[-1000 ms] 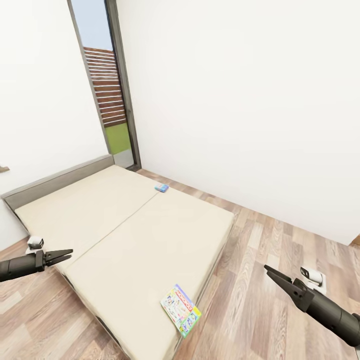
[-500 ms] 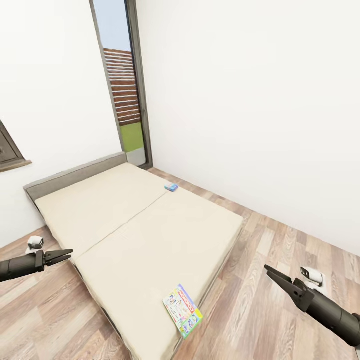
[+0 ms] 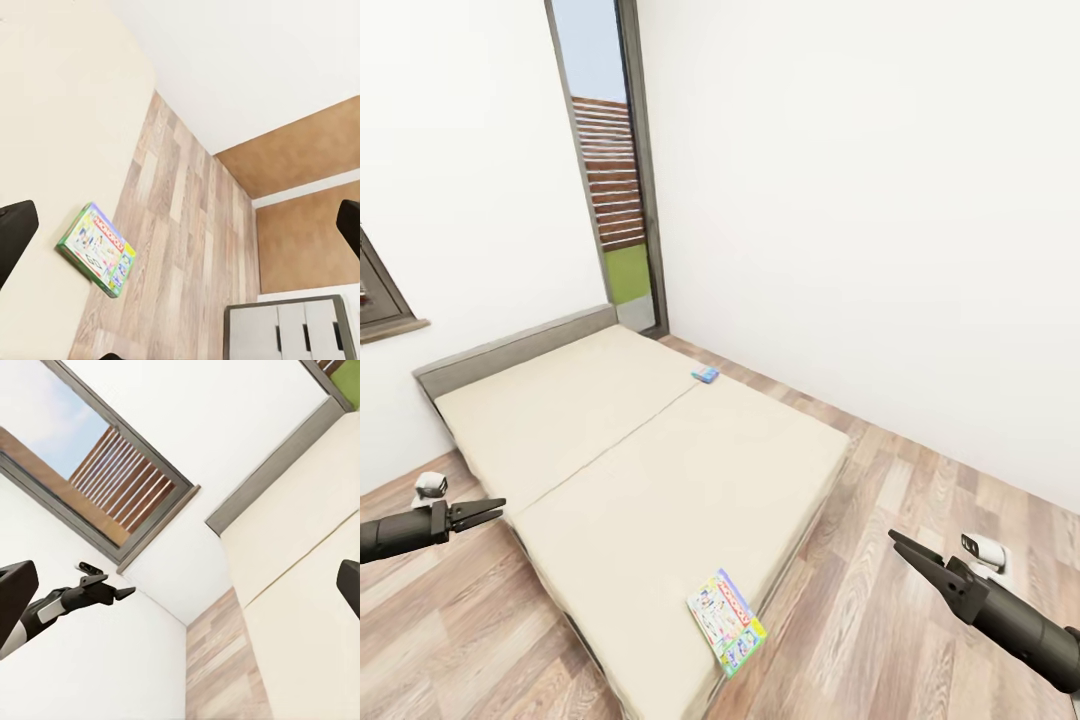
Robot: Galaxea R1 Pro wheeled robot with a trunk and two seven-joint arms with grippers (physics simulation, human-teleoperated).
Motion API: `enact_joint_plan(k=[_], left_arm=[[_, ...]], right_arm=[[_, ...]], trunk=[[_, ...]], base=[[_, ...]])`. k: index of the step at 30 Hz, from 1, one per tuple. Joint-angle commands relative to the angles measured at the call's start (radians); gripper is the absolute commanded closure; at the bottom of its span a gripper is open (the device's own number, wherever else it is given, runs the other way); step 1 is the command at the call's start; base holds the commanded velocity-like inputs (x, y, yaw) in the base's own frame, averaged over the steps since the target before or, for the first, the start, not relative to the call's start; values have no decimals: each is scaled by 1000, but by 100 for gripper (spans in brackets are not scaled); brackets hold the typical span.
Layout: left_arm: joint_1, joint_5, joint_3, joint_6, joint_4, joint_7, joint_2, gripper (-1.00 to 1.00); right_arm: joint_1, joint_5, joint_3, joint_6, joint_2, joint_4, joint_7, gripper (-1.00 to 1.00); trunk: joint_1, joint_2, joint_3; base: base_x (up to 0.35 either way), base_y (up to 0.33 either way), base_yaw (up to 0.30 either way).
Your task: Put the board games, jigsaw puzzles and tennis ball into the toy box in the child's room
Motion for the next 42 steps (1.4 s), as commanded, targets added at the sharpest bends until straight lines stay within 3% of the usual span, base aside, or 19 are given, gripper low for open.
enact_joint_plan(k=[1,11,28,42], left_arm=[[-1,-3,1,11,0,-5,0,-100],[-1,-4,1,11,0,-5,0,-100],[-1,-4,1,11,0,-5,0,-100],[-1,-4,1,11,0,-5,0,-100]], right_arm=[[-1,-3,0,9,0,0,1,-100],[-1,-2,0,9,0,0,0,-100],[-1,-3,0,9,0,0,1,-100],[-1,-2,0,9,0,0,0,-100]], trunk=[[1,-2,-2],[1,-2,-2],[1,-2,-2],[1,-2,-2]], base=[[0,-2,142],[0,-1,204],[0,0,43],[0,-1,170]])
